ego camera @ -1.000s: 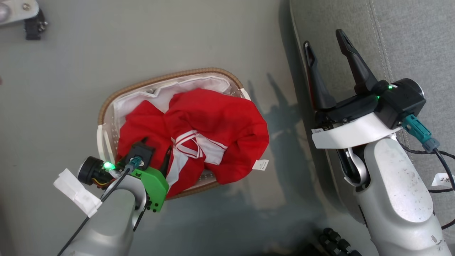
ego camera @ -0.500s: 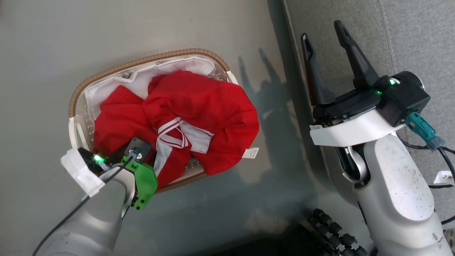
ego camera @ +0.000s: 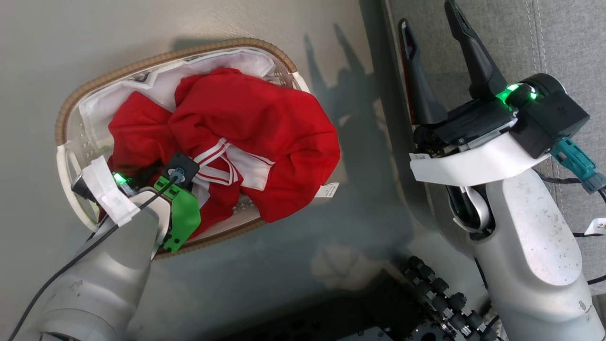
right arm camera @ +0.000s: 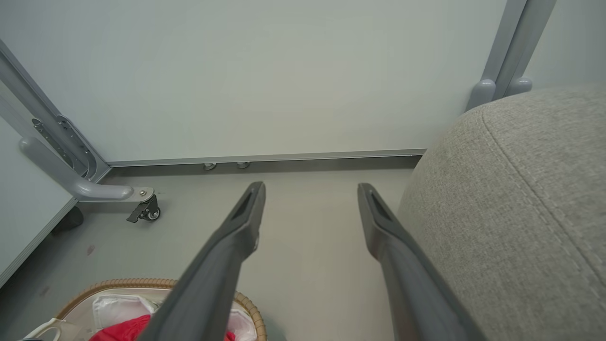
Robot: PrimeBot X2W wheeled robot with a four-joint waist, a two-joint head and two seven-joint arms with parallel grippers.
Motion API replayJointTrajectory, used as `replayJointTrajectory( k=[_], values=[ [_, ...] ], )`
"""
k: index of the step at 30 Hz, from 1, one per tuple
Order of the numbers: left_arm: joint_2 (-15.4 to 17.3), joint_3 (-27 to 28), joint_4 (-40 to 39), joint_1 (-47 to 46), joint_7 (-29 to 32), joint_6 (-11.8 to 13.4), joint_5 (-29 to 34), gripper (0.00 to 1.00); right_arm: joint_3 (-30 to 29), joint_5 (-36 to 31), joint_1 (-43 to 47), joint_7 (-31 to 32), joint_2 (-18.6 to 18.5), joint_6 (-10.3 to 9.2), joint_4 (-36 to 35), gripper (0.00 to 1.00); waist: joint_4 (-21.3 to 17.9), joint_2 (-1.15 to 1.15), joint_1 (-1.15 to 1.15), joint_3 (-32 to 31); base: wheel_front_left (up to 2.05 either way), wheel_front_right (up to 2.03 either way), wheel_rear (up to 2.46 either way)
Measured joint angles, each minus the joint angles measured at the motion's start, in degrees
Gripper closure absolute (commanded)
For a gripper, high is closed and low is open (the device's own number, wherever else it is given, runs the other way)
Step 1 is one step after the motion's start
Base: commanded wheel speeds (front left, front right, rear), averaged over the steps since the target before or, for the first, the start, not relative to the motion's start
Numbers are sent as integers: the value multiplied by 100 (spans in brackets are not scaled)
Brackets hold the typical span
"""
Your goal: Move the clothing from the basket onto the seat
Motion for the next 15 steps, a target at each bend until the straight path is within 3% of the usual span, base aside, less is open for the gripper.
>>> replayJointTrajectory(
  k=[3,4,5,6,15],
  values=[
    [42,-40,20,-63,1,0,-2,0,7,47,-23,1,1,0,-12,0,-55,0,0,93,0,0,0],
    [59,-52,26,-77,0,0,-9,14,8,54,-32,0,1,0,-11,0,-79,0,0,118,0,0,0],
    [69,-63,31,-79,4,0,-11,72,8,58,-35,0,1,0,-8,0,-95,0,0,130,0,0,0],
    [76,-76,33,-79,3,0,-15,100,9,65,-35,0,1,0,2,0,-108,0,0,134,0,0,0],
    [-62,-32,64,249,-249,-8,-341,100,-33,26,47,1,2,0,300,0,-118,0,0,-252,0,0,0]
  ],
)
